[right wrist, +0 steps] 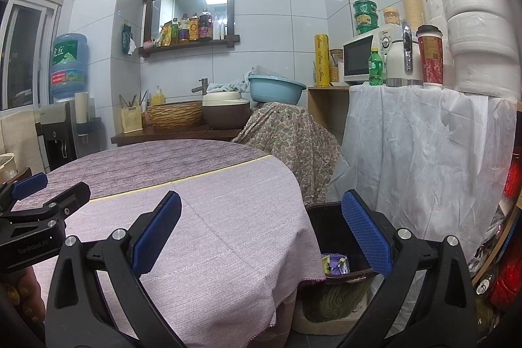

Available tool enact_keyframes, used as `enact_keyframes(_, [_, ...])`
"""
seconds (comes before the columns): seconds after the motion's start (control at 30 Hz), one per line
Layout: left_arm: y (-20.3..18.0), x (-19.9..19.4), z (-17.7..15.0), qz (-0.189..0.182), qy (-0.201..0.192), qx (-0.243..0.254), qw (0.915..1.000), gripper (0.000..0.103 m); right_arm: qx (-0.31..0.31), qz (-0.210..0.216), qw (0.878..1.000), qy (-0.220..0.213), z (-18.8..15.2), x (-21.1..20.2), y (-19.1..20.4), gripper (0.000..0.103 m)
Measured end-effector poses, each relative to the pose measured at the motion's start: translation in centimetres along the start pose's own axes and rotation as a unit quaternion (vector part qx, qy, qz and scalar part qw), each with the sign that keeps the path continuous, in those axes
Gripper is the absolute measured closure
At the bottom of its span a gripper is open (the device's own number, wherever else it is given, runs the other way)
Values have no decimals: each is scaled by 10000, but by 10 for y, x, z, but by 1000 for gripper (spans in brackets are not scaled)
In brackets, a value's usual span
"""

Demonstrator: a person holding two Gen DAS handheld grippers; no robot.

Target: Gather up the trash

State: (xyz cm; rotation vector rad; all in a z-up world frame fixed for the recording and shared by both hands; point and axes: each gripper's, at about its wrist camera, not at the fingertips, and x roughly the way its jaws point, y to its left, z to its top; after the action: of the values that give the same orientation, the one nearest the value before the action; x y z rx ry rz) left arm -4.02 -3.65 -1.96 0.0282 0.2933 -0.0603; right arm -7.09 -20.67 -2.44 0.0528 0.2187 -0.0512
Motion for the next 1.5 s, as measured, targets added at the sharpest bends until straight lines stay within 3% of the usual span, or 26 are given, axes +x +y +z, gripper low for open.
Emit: enact_keyframes(1.5, [1, 3, 2, -37, 93, -36, 9999, 5, 10, 2, 10000, 1, 0, 0, 1, 6])
